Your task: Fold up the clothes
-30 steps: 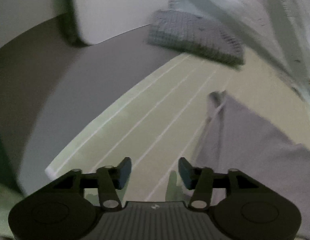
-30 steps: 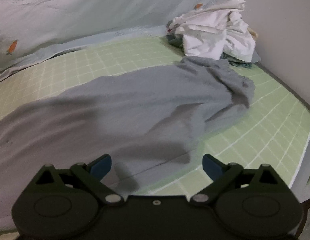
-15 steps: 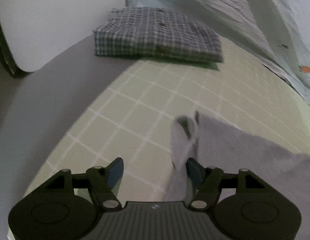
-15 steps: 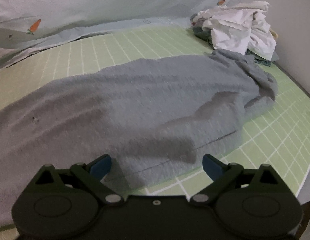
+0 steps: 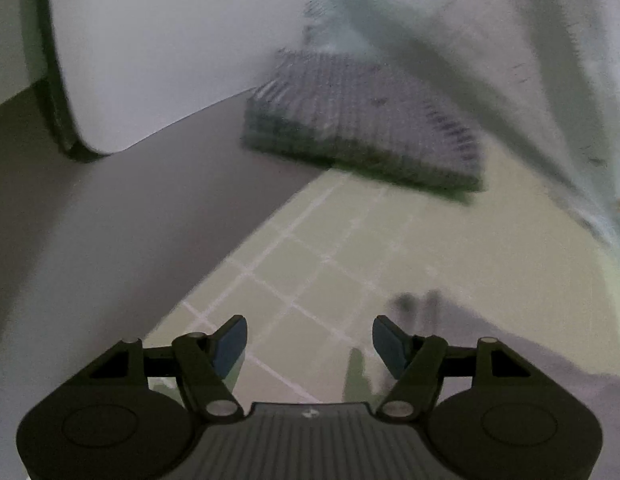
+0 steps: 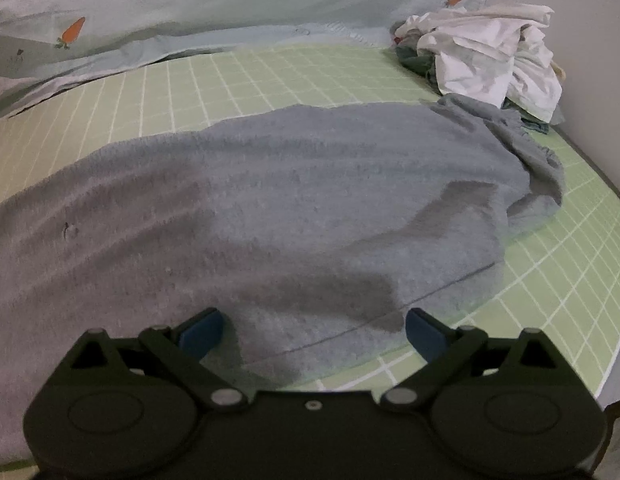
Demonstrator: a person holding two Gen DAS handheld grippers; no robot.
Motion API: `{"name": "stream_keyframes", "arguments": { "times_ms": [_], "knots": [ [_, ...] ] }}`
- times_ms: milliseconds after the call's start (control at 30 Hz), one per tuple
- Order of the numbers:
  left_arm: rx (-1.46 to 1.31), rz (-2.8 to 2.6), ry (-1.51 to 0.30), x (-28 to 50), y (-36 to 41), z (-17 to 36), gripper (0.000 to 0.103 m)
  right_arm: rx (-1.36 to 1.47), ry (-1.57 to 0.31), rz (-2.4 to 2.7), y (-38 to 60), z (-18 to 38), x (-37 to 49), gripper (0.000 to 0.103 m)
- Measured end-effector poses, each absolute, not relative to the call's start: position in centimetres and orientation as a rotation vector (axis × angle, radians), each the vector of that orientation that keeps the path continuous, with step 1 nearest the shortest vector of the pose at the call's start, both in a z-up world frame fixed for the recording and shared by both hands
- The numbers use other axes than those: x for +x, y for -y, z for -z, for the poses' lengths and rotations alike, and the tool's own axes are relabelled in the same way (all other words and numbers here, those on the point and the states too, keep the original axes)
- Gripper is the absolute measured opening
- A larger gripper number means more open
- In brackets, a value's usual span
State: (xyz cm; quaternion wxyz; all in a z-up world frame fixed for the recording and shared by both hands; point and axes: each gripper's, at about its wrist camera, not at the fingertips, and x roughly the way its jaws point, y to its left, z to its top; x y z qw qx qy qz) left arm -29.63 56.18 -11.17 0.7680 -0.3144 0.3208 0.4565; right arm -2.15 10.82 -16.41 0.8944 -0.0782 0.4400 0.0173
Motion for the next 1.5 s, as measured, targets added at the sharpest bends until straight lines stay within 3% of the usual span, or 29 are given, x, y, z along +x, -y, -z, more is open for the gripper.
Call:
{"name": "stream_keyframes", "arguments": {
  "times_ms": [67,100,133,200,400,633,733,867,933,967,1400,1500],
  "knots": [
    [-0.654,-0.897,-0.691,-28.8,-54.8,10.4,0.065,-0.164,-0.915,-0.037,-10.8,16.6,-2.1,0.100],
    [-0.637,-0.847,-0.693,-28.3,-54.1,10.2,0.053,-0.165,-0.916,-0.037,-10.8,16.6,-2.1,0.100],
    [-0.619,-0.802,-0.703,-27.7,-53.5,10.1,0.030,-0.166,-0.917,-0.038,-10.8,16.7,-2.0,0.100],
    [-0.586,-0.741,-0.748,-26.2,-52.6,10.6,0.009,-0.168,-0.919,-0.039,-10.8,16.8,-1.9,0.101],
    [-0.575,-0.769,-0.808,-24.8,-52.2,12.6,0.011,-0.157,-0.919,-0.051,-10.5,16.9,-1.9,0.102],
    [-0.540,-0.790,-0.822,-24.8,-52.3,13.1,0.036,-0.121,-0.922,-0.049,-10.2,17.2,-1.9,0.103],
    [-0.530,-0.777,-0.824,-24.4,-52.4,13.4,0.042,-0.116,-0.922,-0.048,-10.2,17.3,-1.9,0.103],
    [-0.502,-0.766,-0.830,-23.6,-52.3,13.7,0.038,-0.110,-0.922,-0.047,-10.2,17.3,-1.8,0.103],
    [-0.483,-0.773,-0.837,-23.2,-52.2,13.7,0.007,-0.107,-0.922,-0.046,-10.2,17.3,-1.8,0.103],
    [-0.474,-0.777,-0.842,-23.1,-52.2,13.8,0.002,-0.106,-0.922,-0.045,-10.2,17.3,-1.8,0.103],
    [-0.458,-0.884,-0.705,-26.3,-53.1,7.7,0.002,-0.115,-0.902,-0.079,-9.6,16.0,-2.7,0.103],
    [-0.478,-0.931,-0.738,-26.6,-54.3,9.3,0.003,-0.083,-0.887,-0.096,-8.7,15.6,-2.8,0.103]
  ]
}}
